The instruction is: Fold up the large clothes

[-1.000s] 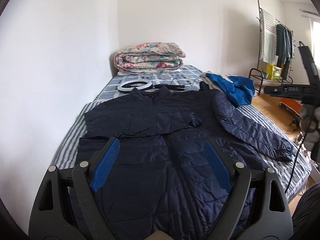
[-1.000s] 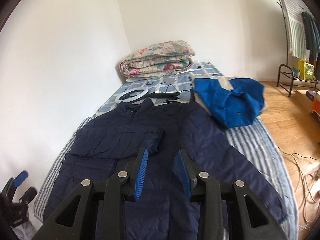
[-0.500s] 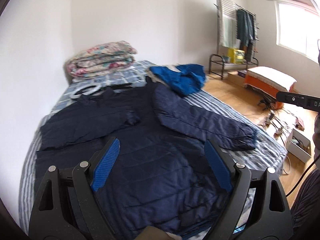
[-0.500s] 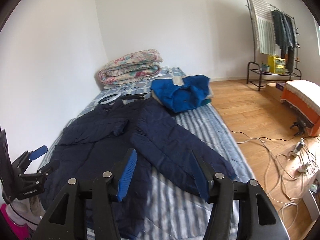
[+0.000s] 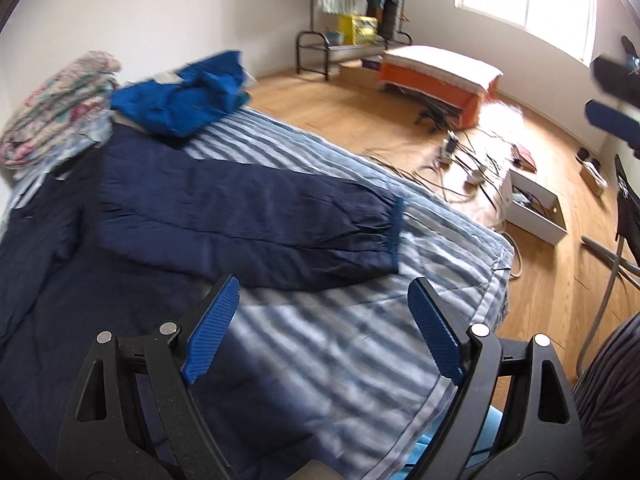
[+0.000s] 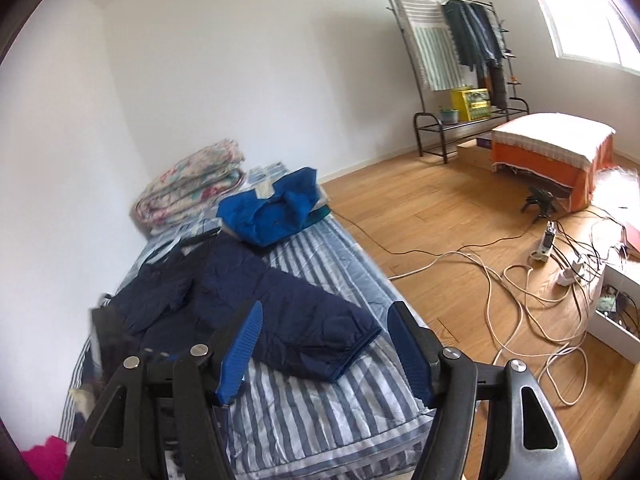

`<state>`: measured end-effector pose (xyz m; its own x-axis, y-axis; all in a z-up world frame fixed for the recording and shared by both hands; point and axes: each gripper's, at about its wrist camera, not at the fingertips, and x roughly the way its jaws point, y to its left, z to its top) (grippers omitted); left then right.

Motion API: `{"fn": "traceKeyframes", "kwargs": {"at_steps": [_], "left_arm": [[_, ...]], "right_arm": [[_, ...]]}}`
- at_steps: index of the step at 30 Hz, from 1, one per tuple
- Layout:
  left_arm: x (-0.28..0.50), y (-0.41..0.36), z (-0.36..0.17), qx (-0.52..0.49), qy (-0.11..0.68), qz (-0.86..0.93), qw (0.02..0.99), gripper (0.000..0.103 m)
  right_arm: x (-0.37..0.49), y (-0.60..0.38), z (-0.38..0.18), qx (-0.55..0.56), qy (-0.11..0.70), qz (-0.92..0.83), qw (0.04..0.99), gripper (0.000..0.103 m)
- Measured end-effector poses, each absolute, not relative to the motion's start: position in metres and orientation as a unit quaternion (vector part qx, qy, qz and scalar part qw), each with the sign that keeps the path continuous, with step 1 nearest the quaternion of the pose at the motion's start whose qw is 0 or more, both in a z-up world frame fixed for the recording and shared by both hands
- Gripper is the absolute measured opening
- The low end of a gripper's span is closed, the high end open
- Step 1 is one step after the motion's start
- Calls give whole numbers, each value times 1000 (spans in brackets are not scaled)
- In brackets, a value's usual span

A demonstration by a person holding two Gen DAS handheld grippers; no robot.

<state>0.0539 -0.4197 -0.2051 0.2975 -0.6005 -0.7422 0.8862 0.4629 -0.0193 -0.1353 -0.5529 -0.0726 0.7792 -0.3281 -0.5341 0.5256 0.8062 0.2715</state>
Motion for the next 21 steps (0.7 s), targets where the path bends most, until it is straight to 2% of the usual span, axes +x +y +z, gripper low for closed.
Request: {"fn": "traceKeyframes", "kwargs": {"at_steps": [10, 18, 19, 21], "left_arm": [[46, -498, -255, 240, 411, -481, 736, 89], [41, -518, -294, 313, 402, -441, 739, 89], [42, -517, -295, 309, 404, -444, 737, 84], [47, -515, -293, 290, 420, -448, 734, 65]], "right_arm": [[-135, -569, -73, 242, 228, -237, 913, 69], [-142, -575, -74, 270, 217, -242, 906, 69], [-141, -574, -74, 268, 219, -242, 906, 69], [-137, -574, -74, 267, 221, -242, 906, 69]]}}
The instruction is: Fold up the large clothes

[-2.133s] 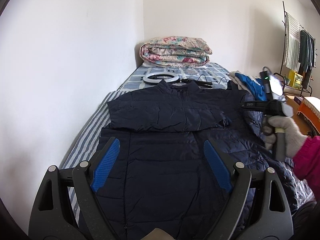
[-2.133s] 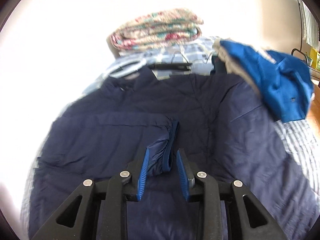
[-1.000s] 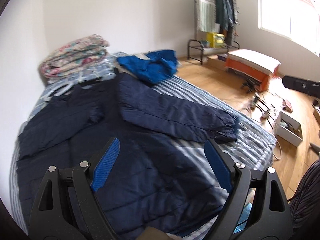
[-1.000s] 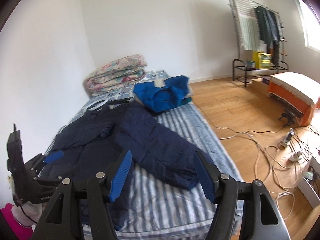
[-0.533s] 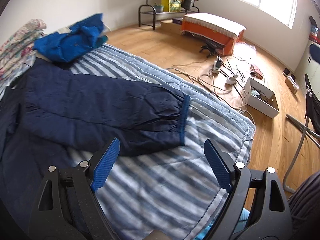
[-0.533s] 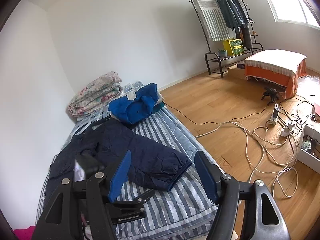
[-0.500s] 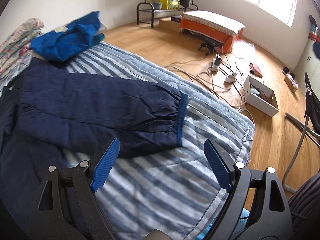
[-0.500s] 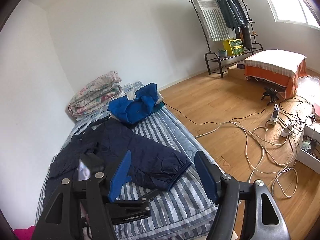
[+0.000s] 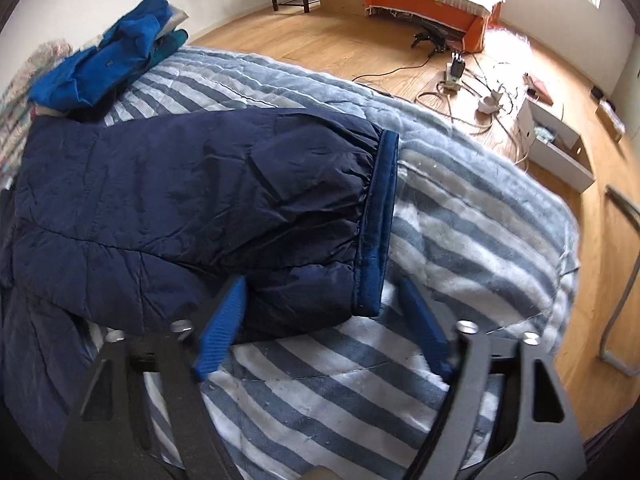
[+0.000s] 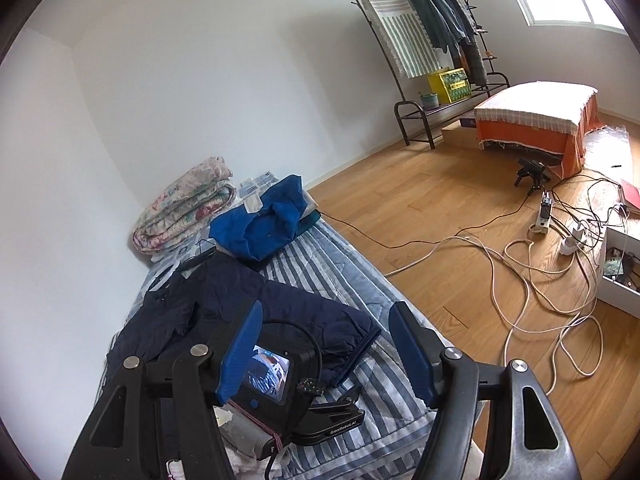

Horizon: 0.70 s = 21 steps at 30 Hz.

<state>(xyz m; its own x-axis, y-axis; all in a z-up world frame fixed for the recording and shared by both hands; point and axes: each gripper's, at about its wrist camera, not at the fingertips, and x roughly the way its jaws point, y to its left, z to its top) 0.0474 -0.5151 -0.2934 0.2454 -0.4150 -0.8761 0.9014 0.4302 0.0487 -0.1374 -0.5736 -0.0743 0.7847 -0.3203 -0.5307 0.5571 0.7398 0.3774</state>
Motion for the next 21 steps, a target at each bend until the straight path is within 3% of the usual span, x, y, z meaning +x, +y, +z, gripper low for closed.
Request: {"fn": "traceKeyframes", "kwargs": {"at_steps": [4, 13, 21], "left_arm": [[61, -519, -287, 278, 432, -437, 738, 8], [102, -478, -222, 163, 450, -457, 750, 3], [181, -374, -137, 5, 448, -432, 783, 3]], "right_arm": [[-132, -572, -76, 276, 222, -240, 904, 69], [-118, -558, -76, 263, 226, -240, 907, 69], [-93, -536, -81, 244, 251, -225, 909, 69]]}}
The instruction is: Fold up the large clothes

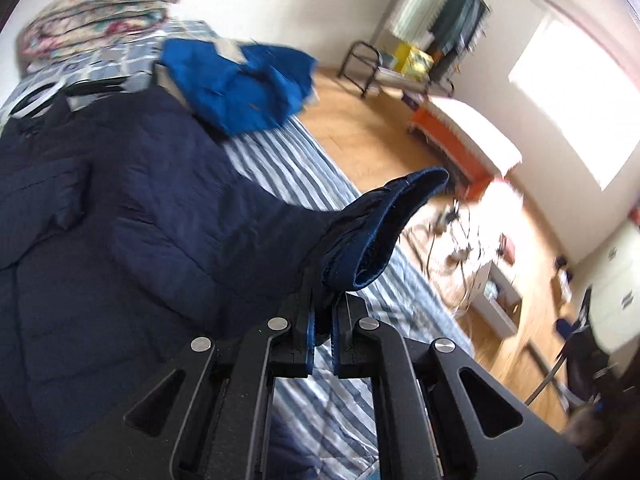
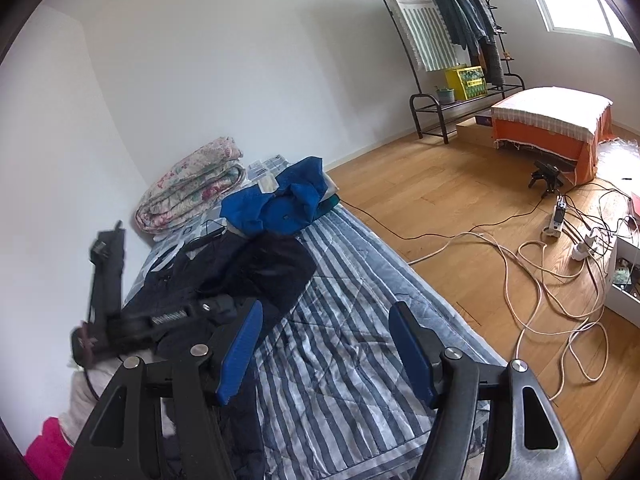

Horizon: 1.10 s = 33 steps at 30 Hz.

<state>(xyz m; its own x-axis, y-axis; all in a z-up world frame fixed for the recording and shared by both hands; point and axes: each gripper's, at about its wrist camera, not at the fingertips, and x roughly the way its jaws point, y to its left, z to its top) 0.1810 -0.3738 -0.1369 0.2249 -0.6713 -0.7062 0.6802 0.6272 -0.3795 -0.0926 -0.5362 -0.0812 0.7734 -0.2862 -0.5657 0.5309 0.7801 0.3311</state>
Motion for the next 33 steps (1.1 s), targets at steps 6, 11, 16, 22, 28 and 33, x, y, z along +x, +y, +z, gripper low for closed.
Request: {"fn": "traceKeyframes", "kwargs": {"at_steps": [6, 11, 16, 22, 28, 33], "left_arm": [[244, -278, -101, -87, 437, -380, 811, 3], [295, -190, -95, -127, 414, -295, 852, 3], [336, -118, -113, -154, 393, -232, 876, 3], [391, -56, -161, -169, 396, -172, 886, 3], [435, -22, -216, -156, 418, -132, 885, 3], [454, -10, -242, -141, 431, -143, 880, 3]], "right_arm": [[-74, -507, -81, 222, 261, -196, 919, 69], [-62, -483, -81, 198, 269, -180, 925, 69], [-45, -462, -85, 184, 284, -170, 925, 69], [-23, -426, -89, 124, 303, -163, 931, 69], [0, -406, -98, 102, 326, -146, 928, 68], [15, -392, -107, 87, 344, -143, 924, 67]]}}
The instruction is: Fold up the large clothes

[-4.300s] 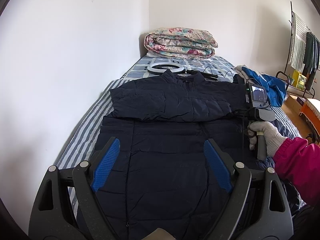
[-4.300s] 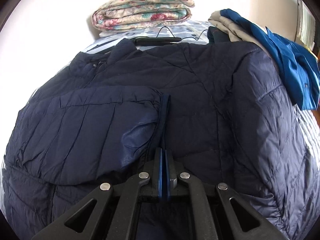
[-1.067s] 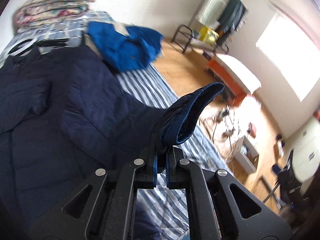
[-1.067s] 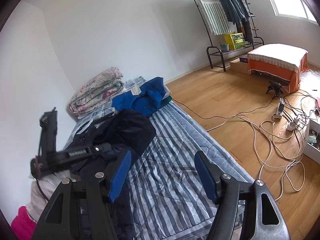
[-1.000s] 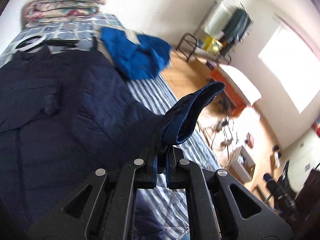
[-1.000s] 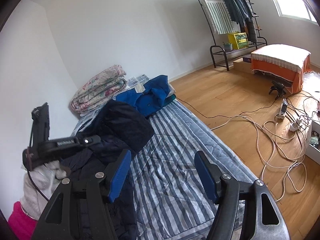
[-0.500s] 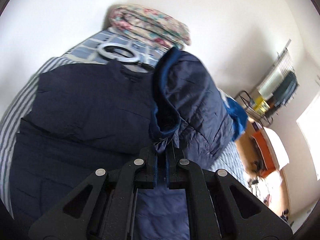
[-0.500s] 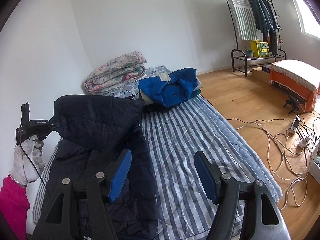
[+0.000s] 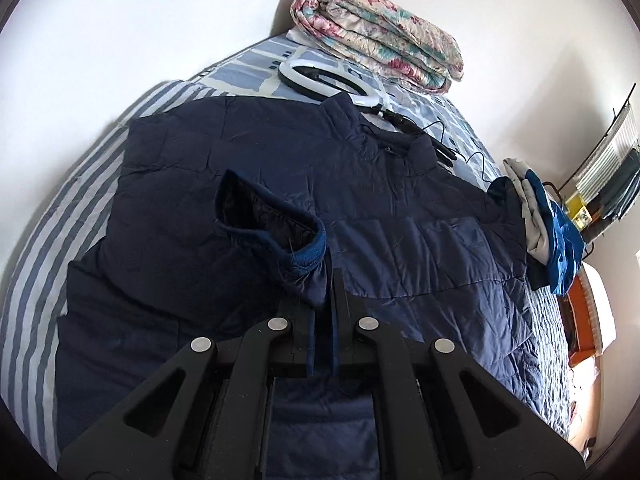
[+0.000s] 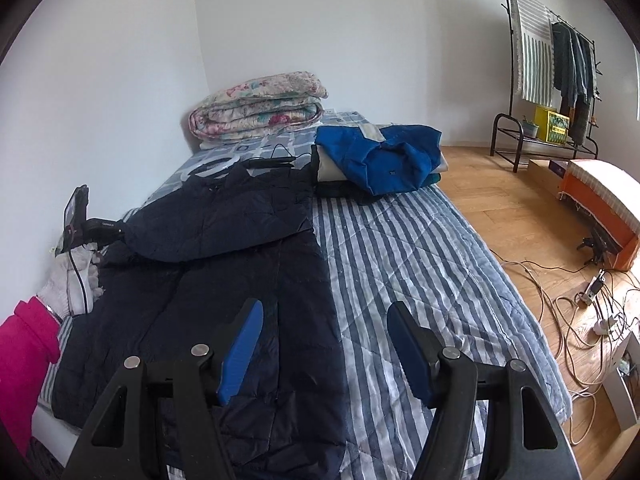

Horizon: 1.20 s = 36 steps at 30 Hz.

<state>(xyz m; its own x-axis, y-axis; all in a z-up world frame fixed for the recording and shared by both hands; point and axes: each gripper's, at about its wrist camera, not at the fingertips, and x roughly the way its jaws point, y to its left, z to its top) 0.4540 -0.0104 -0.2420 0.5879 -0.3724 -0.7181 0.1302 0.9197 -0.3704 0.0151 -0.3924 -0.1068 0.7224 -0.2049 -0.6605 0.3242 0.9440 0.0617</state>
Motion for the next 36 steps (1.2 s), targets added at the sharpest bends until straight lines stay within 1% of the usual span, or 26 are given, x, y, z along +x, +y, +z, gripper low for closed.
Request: {"fn": "traceKeyframes", "kwargs": {"at_steps": [4, 8, 13, 18, 19, 20, 21, 22, 23, 25, 31, 35, 36], "left_arm": [[468, -1, -256, -140, 433, -146, 878, 3], [494, 9, -287, -127, 468, -122, 866, 3], [510, -3, -299, -92, 475, -108, 868, 3], [517, -5, -305, -91, 481, -91, 867, 4], [516, -5, -304, -89, 482, -89, 867, 6], [515, -5, -303, -85, 483, -84, 867, 14], [514, -4, -300, -84, 485, -81, 867, 19], [512, -1, -296, -86, 485, -79, 867, 29], [510, 1, -292, -88, 484, -74, 868, 42], [500, 12, -281, -96, 475, -65, 872, 55], [457, 54, -233, -104, 448, -70, 885, 56], [409, 84, -203, -107, 440, -86, 887, 64], [396, 90, -198, -106, 443, -92, 886, 65]], "right_arm": [[22, -389, -112, 70, 356, -153, 919, 67], [22, -390, -114, 73, 364, -162, 914, 67], [23, -382, -113, 55, 366, -172, 913, 67], [26, -368, -114, 17, 372, -177, 911, 66], [26, -368, -113, 16, 370, -175, 912, 66], [27, -368, -113, 17, 370, -175, 912, 66], [27, -369, -113, 22, 369, -175, 912, 66], [27, -371, -112, 28, 369, -173, 913, 66], [27, -372, -112, 35, 368, -169, 914, 66], [28, -374, -112, 44, 366, -164, 915, 66], [25, -379, -112, 57, 354, -155, 921, 66], [21, -382, -111, 53, 343, -140, 927, 66], [20, -383, -111, 49, 339, -138, 929, 66]]}}
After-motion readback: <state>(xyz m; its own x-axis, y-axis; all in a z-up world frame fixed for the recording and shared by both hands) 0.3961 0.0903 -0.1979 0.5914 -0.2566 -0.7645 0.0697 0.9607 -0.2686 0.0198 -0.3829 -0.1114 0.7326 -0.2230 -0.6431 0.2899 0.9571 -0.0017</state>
